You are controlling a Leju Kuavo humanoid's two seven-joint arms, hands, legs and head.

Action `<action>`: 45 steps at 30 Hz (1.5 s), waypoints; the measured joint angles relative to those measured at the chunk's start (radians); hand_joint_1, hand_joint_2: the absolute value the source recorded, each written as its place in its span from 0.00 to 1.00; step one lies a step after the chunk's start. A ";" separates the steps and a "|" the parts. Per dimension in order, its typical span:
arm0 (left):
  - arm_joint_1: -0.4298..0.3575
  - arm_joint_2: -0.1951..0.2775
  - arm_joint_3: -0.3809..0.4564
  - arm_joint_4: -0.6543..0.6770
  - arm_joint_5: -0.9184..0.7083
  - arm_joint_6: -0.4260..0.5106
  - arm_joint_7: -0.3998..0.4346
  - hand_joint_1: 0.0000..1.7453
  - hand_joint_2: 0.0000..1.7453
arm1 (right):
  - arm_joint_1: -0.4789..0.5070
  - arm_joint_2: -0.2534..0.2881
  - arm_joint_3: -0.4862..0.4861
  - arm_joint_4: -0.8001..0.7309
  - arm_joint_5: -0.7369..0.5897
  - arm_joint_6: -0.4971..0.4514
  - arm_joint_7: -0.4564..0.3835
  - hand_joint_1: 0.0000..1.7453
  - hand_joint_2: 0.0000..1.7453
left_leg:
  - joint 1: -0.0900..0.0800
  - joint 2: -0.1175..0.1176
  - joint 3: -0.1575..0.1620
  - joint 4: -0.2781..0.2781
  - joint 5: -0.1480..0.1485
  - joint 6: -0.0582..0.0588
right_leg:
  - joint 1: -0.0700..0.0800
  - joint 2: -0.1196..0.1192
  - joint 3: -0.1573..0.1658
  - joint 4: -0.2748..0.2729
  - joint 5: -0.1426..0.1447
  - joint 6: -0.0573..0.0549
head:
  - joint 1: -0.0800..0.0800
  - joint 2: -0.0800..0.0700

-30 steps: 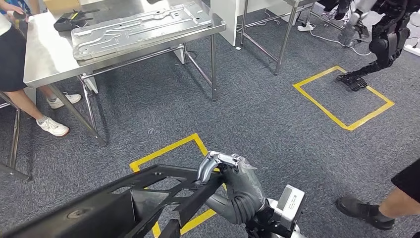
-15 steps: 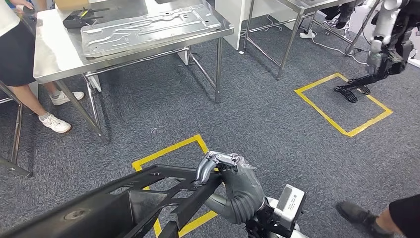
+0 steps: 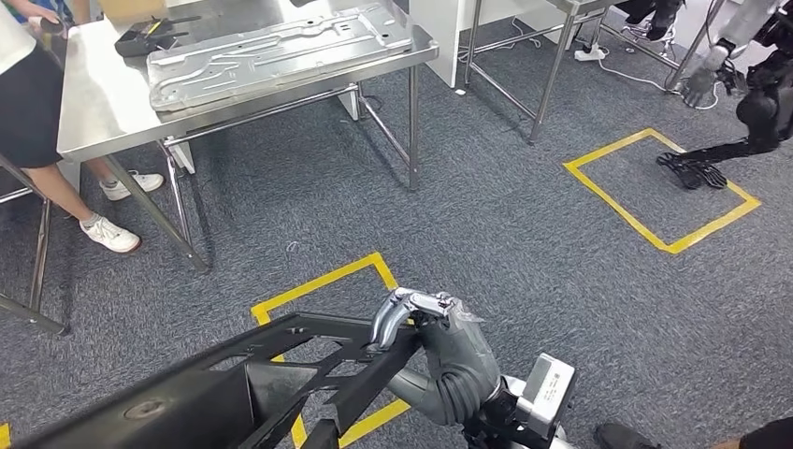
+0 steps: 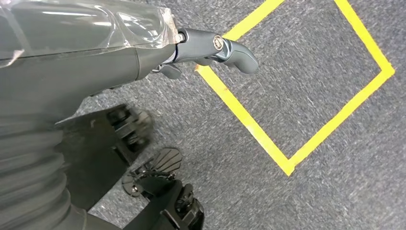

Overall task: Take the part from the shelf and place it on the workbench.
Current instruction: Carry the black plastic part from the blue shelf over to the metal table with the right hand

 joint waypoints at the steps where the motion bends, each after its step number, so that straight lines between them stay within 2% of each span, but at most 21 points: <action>1: 0.001 0.000 -0.002 0.000 0.001 0.000 0.000 0.00 1.00 | 0.001 0.000 0.000 0.000 0.000 0.000 0.000 1.00 1.00 | 0.001 0.000 -0.036 0.076 -0.033 -0.004 | 0.000 -0.001 0.000 0.000 0.000 -0.002 | 0.000 0.000; 3: 0.006 0.000 -0.005 0.000 0.002 0.000 -0.001 0.00 1.00 | 0.002 0.001 0.000 0.000 0.001 0.000 0.000 1.00 1.00 | 0.002 0.001 -0.089 0.177 -0.061 -0.005 | 0.002 -0.001 0.000 0.000 -0.001 -0.003 | 0.000 0.000; 4: 0.007 0.000 -0.006 0.000 0.003 0.000 -0.001 0.00 1.00 | 0.002 0.001 0.000 0.000 0.001 0.000 0.000 1.00 1.00 | 0.002 0.001 -0.084 0.162 -0.044 -0.002 | 0.003 -0.001 0.001 0.000 -0.001 -0.003 | 0.000 0.000; 6: 0.008 0.000 -0.007 0.000 0.004 0.000 -0.003 0.00 1.00 | 0.002 0.003 0.000 0.000 0.001 0.001 0.000 1.00 1.00 | -0.002 0.003 -0.020 0.024 0.028 0.014 | 0.005 -0.001 0.004 0.000 -0.002 -0.002 | 0.000 0.000; 8: 0.005 0.001 -0.008 0.000 0.005 0.000 -0.006 0.00 1.00 | 0.001 0.005 0.000 0.000 0.001 0.002 -0.001 1.00 1.00 | -0.011 0.007 0.040 -0.107 0.077 0.030 | 0.007 -0.002 0.007 -0.001 -0.004 0.002 | 0.000 0.000; 13: 0.005 0.003 -0.010 0.000 0.006 0.000 -0.011 0.00 1.00 | 0.000 0.006 0.000 0.000 0.002 0.004 -0.001 1.00 1.00 | -0.013 0.007 0.059 -0.159 0.096 0.046 | 0.005 -0.003 0.004 0.009 -0.017 0.027 | 0.001 0.000; 14: 0.005 0.003 -0.010 0.000 0.007 0.000 -0.012 0.00 1.00 | -0.001 0.006 0.000 0.000 0.002 0.004 -0.001 1.00 1.00 | -0.009 0.007 0.063 -0.164 0.101 0.049 | 0.006 -0.003 -0.012 0.046 -0.042 0.030 | 0.002 0.000; 17: 0.005 0.002 -0.011 0.000 0.008 0.000 -0.014 0.00 1.00 | 0.000 0.005 0.000 0.001 0.002 0.004 -0.001 1.00 1.00 | -0.009 0.007 0.065 -0.166 0.102 0.053 | 0.007 0.000 -0.107 0.250 -0.138 0.036 | 0.005 0.000; 18: 0.005 0.002 -0.012 0.000 0.008 0.000 -0.014 0.00 1.00 | 0.000 0.005 0.000 0.002 0.002 0.005 -0.001 1.00 1.00 | -0.010 0.007 0.065 -0.166 0.101 0.053 | 0.007 0.000 -0.126 0.287 -0.145 0.037 | 0.005 0.000; 19: 0.006 0.002 -0.012 0.000 0.009 0.000 -0.014 0.00 1.00 | 0.000 0.005 0.001 0.002 0.002 0.005 -0.002 1.00 1.00 | -0.011 0.007 0.066 -0.166 0.101 0.053 | 0.007 0.000 -0.124 0.284 -0.132 0.037 | 0.005 0.000; 20: 0.006 0.002 -0.012 0.000 0.009 0.000 -0.014 0.00 1.00 | 0.000 0.005 0.001 0.002 0.002 0.006 -0.002 1.00 1.00 | -0.011 0.005 0.068 -0.165 0.100 0.053 | 0.007 0.000 -0.100 0.234 -0.101 0.036 | 0.005 0.000; 23: 0.005 0.002 -0.012 0.000 0.010 0.000 -0.014 0.00 1.00 | -0.001 0.006 0.001 0.003 0.002 0.006 -0.002 1.00 1.00 | -0.015 0.003 0.072 -0.160 0.092 0.044 | 0.009 0.001 0.007 0.021 -0.012 0.026 | 0.006 0.000; 27: 0.005 0.002 -0.012 0.000 0.012 0.000 -0.015 0.00 1.00 | -0.004 0.006 0.001 0.003 0.003 0.007 -0.002 1.00 1.00 | -0.016 0.003 0.069 -0.154 0.086 0.033 | 0.013 0.000 0.020 -0.017 -0.005 0.009 | 0.006 0.000; 29: 0.006 0.003 -0.012 0.000 0.012 0.000 -0.015 0.00 1.00 | -0.004 0.007 0.001 0.003 0.004 0.007 -0.002 1.00 1.00 | -0.013 0.004 0.053 -0.113 0.058 0.021 | 0.009 -0.001 0.021 -0.018 -0.003 0.001 | 0.005 0.000; 32: 0.006 0.003 -0.012 0.000 0.014 0.000 -0.015 0.00 1.00 | -0.005 0.008 0.001 0.003 0.004 0.007 -0.002 1.00 1.00 | -0.004 0.006 -0.044 0.093 -0.041 0.002 | 0.007 -0.003 0.021 -0.019 -0.003 -0.006 | 0.004 0.000; 34: 0.009 0.003 -0.012 0.000 0.015 0.000 -0.015 0.00 1.00 | -0.005 0.008 0.001 0.003 0.004 0.007 -0.002 1.00 1.00 | 0.001 0.006 -0.096 0.190 -0.066 -0.002 | 0.007 -0.004 0.022 -0.019 -0.004 -0.006 | 0.004 0.000; 35: 0.009 0.003 -0.012 0.000 0.016 0.000 -0.015 0.00 1.00 | -0.005 0.008 0.001 0.003 0.004 0.007 -0.002 1.00 1.00 | 0.002 0.007 -0.091 0.173 -0.046 -0.001 | 0.007 -0.004 0.023 -0.019 -0.005 -0.006 | 0.004 0.000; 37: 0.009 0.003 -0.012 0.000 0.017 0.000 -0.015 0.00 1.00 | -0.005 0.008 0.001 0.004 0.004 0.007 -0.002 1.00 1.00 | 0.003 0.007 -0.021 0.022 0.032 0.004 | 0.007 -0.003 0.027 -0.019 -0.006 -0.004 | 0.004 0.000; 39: 0.008 0.003 -0.012 0.000 0.018 0.001 -0.015 0.00 1.00 | -0.005 0.009 0.001 0.004 0.004 0.007 -0.002 1.00 1.00 | -0.001 0.008 0.045 -0.117 0.085 0.011 | 0.009 -0.002 0.029 -0.020 -0.008 0.002 | 0.004 0.000; 43: 0.010 0.003 -0.012 0.000 0.020 0.002 -0.015 0.00 1.00 | -0.005 0.010 0.001 0.004 0.004 0.010 -0.002 1.00 1.00 | -0.008 0.006 0.057 -0.154 0.095 0.029 | 0.007 -0.002 0.030 -0.024 -0.010 0.024 | 0.005 0.000; 45: 0.009 0.003 -0.012 0.000 0.020 0.003 -0.016 0.00 1.00 | -0.005 0.010 0.001 0.004 0.004 0.010 -0.002 1.00 1.00 | -0.005 0.006 0.061 -0.162 0.100 0.041 | 0.006 -0.002 0.015 0.016 -0.038 0.032 | 0.006 0.000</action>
